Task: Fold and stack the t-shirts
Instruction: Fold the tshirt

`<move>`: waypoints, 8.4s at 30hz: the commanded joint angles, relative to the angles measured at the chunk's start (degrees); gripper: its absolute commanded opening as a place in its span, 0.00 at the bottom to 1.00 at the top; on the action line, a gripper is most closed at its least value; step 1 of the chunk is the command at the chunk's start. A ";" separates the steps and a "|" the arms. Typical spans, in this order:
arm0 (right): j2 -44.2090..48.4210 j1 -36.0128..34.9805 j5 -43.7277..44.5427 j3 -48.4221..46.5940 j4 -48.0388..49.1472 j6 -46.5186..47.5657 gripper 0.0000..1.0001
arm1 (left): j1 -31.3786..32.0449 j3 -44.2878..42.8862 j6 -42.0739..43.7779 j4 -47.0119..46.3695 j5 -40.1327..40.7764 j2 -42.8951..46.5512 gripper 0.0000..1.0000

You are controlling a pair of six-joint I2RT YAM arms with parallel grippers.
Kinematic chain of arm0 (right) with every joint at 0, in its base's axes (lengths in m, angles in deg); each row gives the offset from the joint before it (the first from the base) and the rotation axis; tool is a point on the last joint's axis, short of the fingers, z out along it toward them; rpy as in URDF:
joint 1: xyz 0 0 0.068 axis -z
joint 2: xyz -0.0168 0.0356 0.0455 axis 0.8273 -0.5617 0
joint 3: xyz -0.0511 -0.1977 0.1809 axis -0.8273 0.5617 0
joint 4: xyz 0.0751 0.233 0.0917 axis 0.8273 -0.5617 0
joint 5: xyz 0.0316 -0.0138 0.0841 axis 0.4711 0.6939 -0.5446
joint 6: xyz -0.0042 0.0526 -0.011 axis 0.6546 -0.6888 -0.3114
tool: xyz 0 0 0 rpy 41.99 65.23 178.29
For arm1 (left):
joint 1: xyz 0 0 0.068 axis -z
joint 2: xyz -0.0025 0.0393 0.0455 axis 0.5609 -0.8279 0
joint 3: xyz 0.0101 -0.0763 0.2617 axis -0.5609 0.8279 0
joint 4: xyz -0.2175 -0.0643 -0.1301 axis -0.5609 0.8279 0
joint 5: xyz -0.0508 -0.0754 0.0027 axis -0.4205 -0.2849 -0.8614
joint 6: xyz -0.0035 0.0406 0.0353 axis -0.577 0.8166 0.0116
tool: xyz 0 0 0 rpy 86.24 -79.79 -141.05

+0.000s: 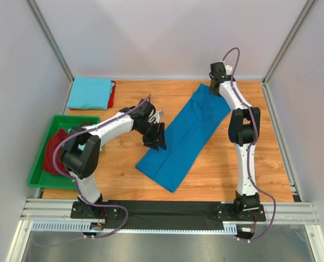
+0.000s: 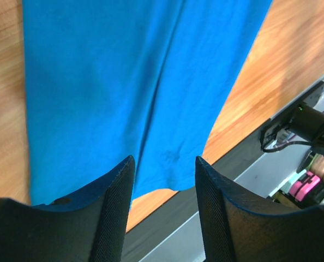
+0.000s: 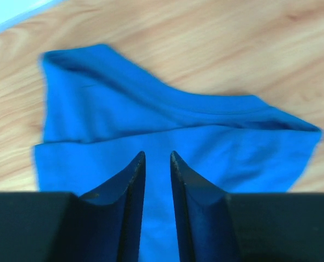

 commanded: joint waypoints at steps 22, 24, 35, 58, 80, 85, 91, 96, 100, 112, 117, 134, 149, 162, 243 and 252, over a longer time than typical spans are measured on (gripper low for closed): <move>7.01 13.30 -12.14 5.17 -10.04 -6.11 0.21 | -0.87 -10.52 0.39 -0.58 2.31 -4.96 0.55; 8.94 12.43 -12.94 4.99 -11.01 -6.99 0.28 | -1.58 -12.63 1.88 0.81 4.35 -6.63 0.57; 10.88 1.28 -15.23 3.23 -15.41 -7.53 0.54 | -0.88 -6.59 0.31 2.77 1.11 -15.16 0.62; 30.48 -13.85 -9.86 32.93 -6.12 -6.71 0.17 | 5.37 1.08 -2.87 -4.54 -6.65 4.96 0.60; 15.02 -15.79 -3.89 26.10 -0.20 -14.99 0.39 | -3.60 10.31 -3.83 -0.84 -1.36 20.35 0.59; 12.56 -15.79 -1.16 22.66 -3.37 -13.76 0.39 | -3.77 10.30 -3.39 -0.49 -1.27 20.70 0.58; 10.01 -15.79 -0.02 19.76 -4.59 -12.53 0.35 | -4.39 10.22 -2.86 -0.49 -2.06 20.09 0.58; 8.95 -15.79 0.16 18.79 -5.83 -12.62 0.26 | -4.92 10.04 -2.34 -0.32 -2.85 19.64 0.58; 8.77 -15.70 0.60 18.61 -6.09 -12.00 0.13 | -5.27 10.13 -2.16 -0.58 -3.29 19.29 0.58; 12.64 -15.79 -1.76 16.33 -12.15 -7.88 0.00 | -5.71 9.25 -2.25 -0.93 -3.91 18.77 0.58; 12.91 -15.35 -12.22 15.01 -18.04 -4.45 0.00 | -5.97 9.34 -2.86 -1.90 -4.52 17.80 0.58; 13.26 -14.65 -23.75 16.95 -17.78 -2.07 0.23 | -6.15 9.25 -4.01 -3.39 -6.45 15.78 0.58; 7.90 -8.94 -13.64 0.52 -15.41 -5.41 0.47 | -6.32 8.55 -2.60 -2.78 -6.37 11.30 0.58; 0.26 -6.74 -22.78 2.97 3.48 -14.11 0.17 | -6.32 9.51 -2.34 -3.74 -6.45 8.05 0.58; 86.12 -30.82 -39.04 115.29 13.95 -43.38 0.38 | 0.53 37.73 -8.40 -15.08 -5.31 8.57 0.43; 84.01 -30.91 -39.92 116.96 16.85 -43.64 0.17 | 0.71 37.64 -8.49 -16.40 -6.10 7.34 0.05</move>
